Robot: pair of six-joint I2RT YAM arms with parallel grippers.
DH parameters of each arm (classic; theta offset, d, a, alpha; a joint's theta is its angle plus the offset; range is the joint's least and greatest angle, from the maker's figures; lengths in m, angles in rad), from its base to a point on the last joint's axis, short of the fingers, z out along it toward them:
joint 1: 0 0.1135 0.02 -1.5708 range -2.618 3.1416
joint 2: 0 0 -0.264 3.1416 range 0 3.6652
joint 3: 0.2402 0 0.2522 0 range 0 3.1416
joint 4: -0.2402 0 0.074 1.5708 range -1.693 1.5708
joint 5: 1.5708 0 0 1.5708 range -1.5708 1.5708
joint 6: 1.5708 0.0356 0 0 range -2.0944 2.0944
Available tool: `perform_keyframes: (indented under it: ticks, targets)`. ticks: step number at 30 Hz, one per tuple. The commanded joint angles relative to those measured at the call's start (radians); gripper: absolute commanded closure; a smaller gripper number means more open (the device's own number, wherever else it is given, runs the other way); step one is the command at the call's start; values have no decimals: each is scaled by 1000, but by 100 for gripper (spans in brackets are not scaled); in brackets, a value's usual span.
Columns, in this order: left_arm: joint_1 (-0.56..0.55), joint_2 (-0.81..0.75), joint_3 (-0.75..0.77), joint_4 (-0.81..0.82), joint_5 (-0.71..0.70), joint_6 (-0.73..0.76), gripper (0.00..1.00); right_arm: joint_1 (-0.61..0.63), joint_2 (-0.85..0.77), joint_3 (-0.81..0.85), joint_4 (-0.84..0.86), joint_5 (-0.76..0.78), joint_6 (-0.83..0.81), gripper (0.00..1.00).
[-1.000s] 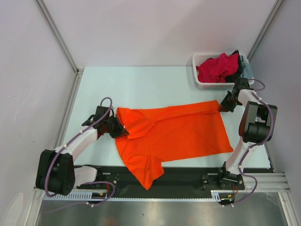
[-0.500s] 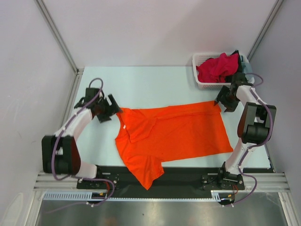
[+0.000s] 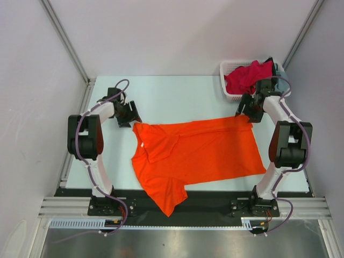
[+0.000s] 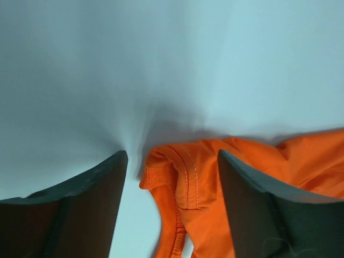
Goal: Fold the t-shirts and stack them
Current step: Fold the tshirt
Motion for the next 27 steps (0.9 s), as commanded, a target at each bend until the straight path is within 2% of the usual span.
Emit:
perform_keyframes:
  ticks: [1, 3, 6, 11, 14, 15, 17, 19, 20, 27]
  targets:
    - [5, 12, 30, -19, 49, 68, 29, -8, -40, -5, 18, -8, -25, 24]
    - [5, -2, 9, -10, 49, 67, 37, -11, -37, -8, 22, -9, -23, 24]
    - [5, -27, -31, 0, 53, 67, 43, -12, -29, -6, 30, -9, -20, 24]
    - [5, -53, -68, 6, 69, 67, 41, -12, -11, -2, 38, -15, -16, 24]
    - [31, -39, -69, 15, 84, 64, 55, -12, -6, 3, 38, -17, -16, 24]
    - [40, -28, -68, 16, 84, 59, 64, -12, -5, 4, 39, -17, -17, 24]
    - [47, -21, -54, 24, 84, 55, 75, -12, 0, 7, 36, -14, -17, 24]
    - [63, -13, -34, 39, 83, 53, 95, -12, 9, 17, 28, -11, -14, 24]
    - [69, -11, -24, 39, 75, 53, 100, -12, 11, 18, 27, -9, -9, 24]
    - [135, 33, 73, 104, 72, 24, 100, -5, 43, 49, 28, -12, 63, 23]
